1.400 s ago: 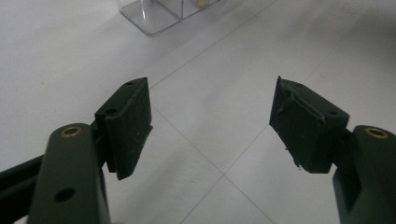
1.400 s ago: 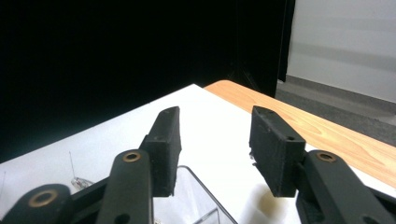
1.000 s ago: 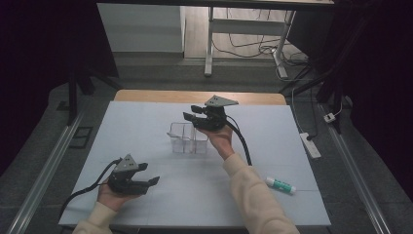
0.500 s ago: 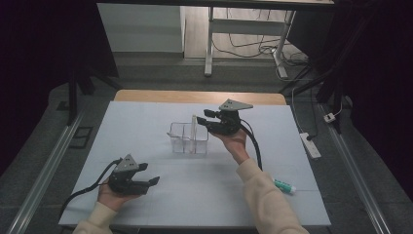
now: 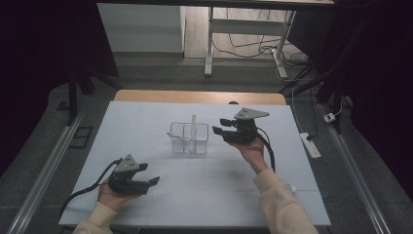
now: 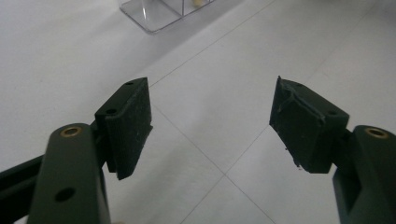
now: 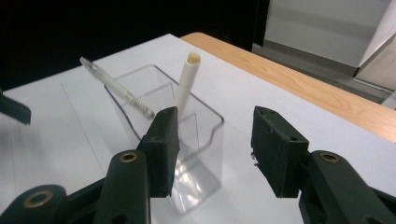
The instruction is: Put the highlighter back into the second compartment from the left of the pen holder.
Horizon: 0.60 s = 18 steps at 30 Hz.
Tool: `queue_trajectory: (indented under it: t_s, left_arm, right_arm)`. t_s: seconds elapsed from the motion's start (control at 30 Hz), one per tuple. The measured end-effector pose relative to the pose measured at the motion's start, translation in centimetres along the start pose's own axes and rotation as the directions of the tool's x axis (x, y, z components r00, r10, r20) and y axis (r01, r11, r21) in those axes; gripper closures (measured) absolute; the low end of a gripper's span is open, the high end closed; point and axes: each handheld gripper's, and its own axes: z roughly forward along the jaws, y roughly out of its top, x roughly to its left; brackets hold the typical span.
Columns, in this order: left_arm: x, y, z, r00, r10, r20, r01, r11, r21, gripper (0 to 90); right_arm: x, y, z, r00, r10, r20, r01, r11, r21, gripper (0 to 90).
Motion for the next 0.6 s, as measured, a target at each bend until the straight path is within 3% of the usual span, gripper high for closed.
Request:
queue_trajectory:
  t_s: [0.6]
  left_arm:
    - [0.1, 0.0, 0.0, 1.0, -0.004, -0.003, 0.004, 1.0, 0.001, 29.2]
  right_arm:
    - [-0.5, -2.8, -5.0, 0.9996, -0.007, 0.026, 0.005, 0.997, 0.079, 49.0]
